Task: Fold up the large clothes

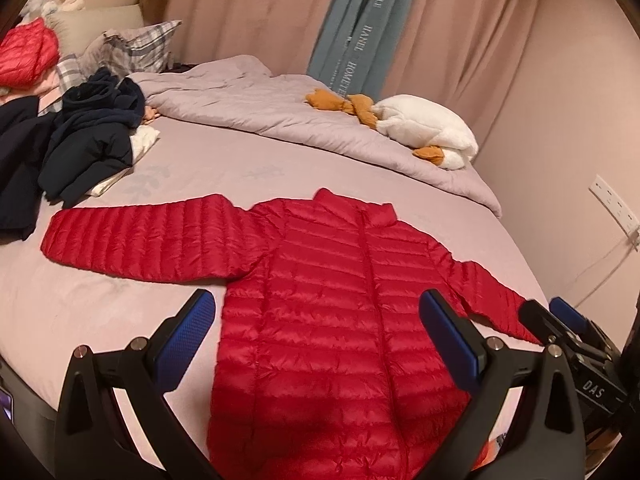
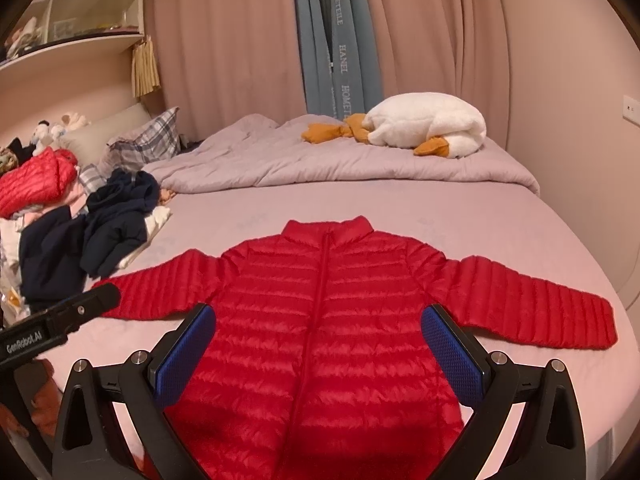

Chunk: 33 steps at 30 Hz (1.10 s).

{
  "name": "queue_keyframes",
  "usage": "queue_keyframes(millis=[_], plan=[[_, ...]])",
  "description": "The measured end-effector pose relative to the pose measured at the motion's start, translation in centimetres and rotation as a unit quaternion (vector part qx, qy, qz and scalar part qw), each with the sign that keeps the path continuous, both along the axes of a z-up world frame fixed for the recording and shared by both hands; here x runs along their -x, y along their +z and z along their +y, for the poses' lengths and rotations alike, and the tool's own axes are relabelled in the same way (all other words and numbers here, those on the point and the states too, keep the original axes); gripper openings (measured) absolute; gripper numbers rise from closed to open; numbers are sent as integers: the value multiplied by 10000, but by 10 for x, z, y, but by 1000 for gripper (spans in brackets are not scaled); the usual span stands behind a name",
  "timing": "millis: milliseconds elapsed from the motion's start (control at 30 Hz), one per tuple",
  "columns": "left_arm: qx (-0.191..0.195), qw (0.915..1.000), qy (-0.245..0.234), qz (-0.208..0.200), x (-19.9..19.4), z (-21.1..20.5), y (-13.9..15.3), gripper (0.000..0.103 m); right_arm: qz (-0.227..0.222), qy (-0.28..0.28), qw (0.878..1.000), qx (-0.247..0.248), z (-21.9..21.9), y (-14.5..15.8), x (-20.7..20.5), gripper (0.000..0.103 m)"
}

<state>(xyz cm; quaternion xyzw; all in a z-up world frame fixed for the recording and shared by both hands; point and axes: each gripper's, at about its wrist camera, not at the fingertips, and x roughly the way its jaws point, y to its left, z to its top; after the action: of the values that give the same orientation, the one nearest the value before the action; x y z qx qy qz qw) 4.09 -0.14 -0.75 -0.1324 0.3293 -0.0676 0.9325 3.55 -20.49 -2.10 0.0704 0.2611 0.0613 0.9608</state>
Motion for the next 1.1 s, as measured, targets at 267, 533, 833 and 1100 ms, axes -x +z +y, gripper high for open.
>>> queue_keyframes(millis=[267, 533, 833, 1100], plan=[[-19, 9989, 473, 66, -7, 25, -7, 102, 98, -26, 9999, -74, -2, -6, -6, 99], [40, 9943, 1059, 150, -19, 62, -18, 101, 207, -94, 9997, -31, 1, -9, -16, 98], [338, 9644, 2596, 369, -51, 166, -59, 93, 402, -176, 9990, -74, 1, -14, -31, 82], [1456, 9079, 3889, 573, -73, 303, -123, 76, 545, -436, 9974, -161, -9, -18, -41, 78]])
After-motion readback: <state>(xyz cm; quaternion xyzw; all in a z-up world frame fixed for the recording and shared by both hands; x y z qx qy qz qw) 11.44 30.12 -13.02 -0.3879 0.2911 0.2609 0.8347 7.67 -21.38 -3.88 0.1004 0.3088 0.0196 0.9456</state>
